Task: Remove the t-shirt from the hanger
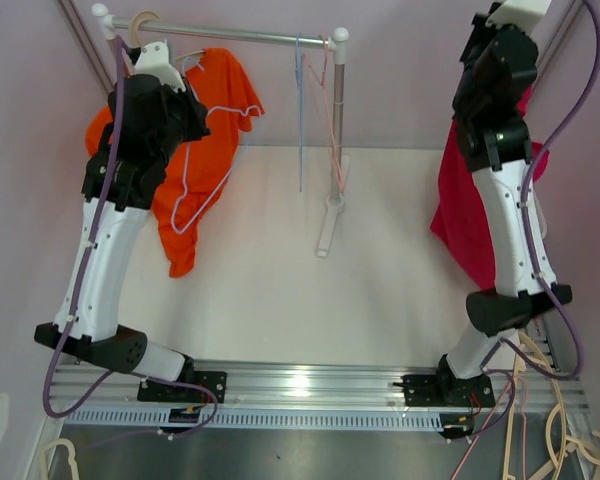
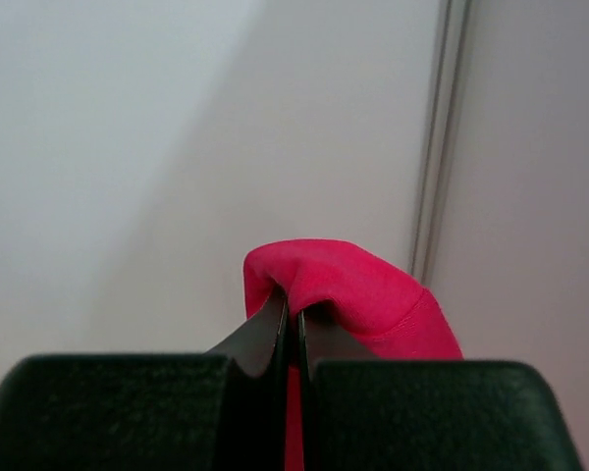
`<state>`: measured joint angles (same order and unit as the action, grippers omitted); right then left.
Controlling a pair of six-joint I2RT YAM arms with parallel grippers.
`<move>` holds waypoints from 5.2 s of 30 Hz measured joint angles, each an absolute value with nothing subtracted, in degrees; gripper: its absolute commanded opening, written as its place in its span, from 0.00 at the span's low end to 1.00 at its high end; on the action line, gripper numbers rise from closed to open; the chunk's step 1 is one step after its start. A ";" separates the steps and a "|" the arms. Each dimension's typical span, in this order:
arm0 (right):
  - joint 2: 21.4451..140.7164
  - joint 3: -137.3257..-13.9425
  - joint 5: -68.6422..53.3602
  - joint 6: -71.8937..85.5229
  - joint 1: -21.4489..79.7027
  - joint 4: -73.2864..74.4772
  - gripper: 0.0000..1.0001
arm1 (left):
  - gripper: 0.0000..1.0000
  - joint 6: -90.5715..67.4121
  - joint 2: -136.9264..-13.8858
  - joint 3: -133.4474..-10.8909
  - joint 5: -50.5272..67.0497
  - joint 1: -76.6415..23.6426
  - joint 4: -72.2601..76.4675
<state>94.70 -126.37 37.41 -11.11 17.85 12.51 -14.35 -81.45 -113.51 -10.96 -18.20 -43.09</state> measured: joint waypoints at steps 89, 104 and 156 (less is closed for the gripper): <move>100.27 -116.99 1.43 18.00 -13.65 27.51 0.99 | 0.50 3.70 -110.24 -123.79 -21.06 -27.20 -8.93; 99.31 -116.11 0.05 18.46 -13.13 27.59 0.99 | 0.66 0.93 -104.22 -120.27 -16.88 -28.12 -11.44; 94.91 -106.08 -0.91 16.99 -8.84 23.70 1.00 | 0.38 -5.10 -107.37 -114.80 4.21 3.99 2.24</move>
<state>94.91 -106.08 -0.91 16.99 -8.84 23.70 -5.10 -107.37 -114.80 4.21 3.99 2.24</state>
